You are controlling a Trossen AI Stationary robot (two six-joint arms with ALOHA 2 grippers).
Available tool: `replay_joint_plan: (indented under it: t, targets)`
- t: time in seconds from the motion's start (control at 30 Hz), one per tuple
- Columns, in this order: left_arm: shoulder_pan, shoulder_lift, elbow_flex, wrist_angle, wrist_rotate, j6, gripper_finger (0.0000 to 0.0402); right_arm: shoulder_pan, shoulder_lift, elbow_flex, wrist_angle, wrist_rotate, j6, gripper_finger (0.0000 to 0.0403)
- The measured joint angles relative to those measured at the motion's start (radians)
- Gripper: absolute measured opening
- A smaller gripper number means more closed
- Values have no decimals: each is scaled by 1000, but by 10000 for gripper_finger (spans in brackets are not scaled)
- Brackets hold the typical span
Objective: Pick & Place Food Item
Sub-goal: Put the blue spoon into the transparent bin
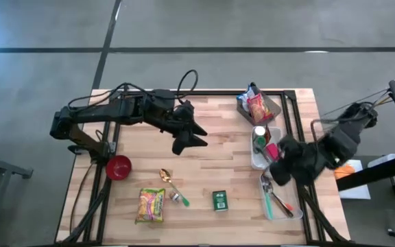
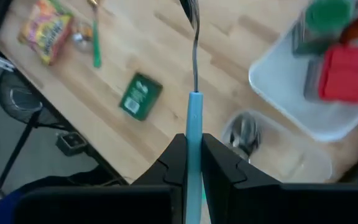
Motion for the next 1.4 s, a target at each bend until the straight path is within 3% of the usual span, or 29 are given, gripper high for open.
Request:
replay_joint_plan:
  t: [0.47,0.7,0.87,1.4]
  targets:
    - [30,-39,0,53,0,-1,255,300,74,-231,84,-25,417,19]
    - [39,-57,0,112,0,-57,255,359,121,-349,242,-24,426,19]
    - [40,-77,0,141,0,-90,255,412,154,-416,263,-24,454,19]
    - [40,-124,0,93,1,-177,255,494,176,-665,473,36,501,19]
